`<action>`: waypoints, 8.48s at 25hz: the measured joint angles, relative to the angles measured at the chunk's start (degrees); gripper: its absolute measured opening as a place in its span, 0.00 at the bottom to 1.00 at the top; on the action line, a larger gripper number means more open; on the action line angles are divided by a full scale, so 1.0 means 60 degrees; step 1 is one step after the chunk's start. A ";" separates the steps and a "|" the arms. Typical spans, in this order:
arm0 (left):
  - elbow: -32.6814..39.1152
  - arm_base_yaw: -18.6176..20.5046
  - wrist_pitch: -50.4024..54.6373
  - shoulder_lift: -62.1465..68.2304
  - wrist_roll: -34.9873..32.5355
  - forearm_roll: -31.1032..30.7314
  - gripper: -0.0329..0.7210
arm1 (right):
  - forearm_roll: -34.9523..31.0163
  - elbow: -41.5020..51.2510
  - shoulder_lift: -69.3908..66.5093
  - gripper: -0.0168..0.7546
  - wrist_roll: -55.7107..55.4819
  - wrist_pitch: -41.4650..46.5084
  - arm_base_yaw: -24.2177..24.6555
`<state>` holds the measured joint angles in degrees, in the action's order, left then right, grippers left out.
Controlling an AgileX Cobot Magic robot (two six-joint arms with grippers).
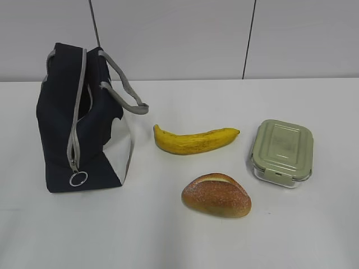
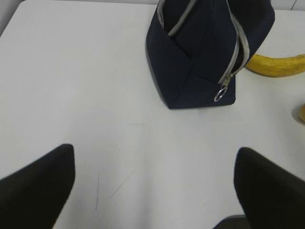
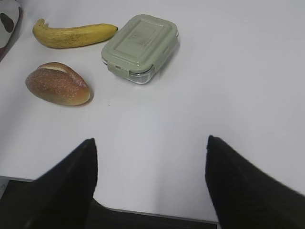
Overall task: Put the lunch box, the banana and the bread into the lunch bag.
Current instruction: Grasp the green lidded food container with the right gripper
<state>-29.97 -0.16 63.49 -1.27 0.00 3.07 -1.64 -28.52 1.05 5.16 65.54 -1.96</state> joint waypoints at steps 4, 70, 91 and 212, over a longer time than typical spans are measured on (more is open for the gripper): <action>0.0000 0.0000 0.0000 0.0000 0.0000 0.0000 0.91 | 0.0000 0.0000 0.0000 0.70 0.0000 0.0000 0.0000; -1.0150 -0.0091 -0.0595 1.7419 -0.1217 0.4002 0.46 | 0.0000 0.0000 0.0000 0.70 0.0000 0.0000 0.0000; -1.0157 -0.0091 -0.0247 1.7419 -0.1286 0.4047 0.04 | 0.0000 0.0000 0.0000 0.70 0.0000 0.0000 0.0000; -1.0157 -0.0091 0.0209 1.7419 -0.1457 0.4974 0.04 | -1.1376 -0.5447 -1.9587 0.51 1.0108 -0.0682 0.3792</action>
<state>-90.91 -0.70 64.75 103.24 -8.74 32.92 -69.90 -61.21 -116.47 65.81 61.45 20.79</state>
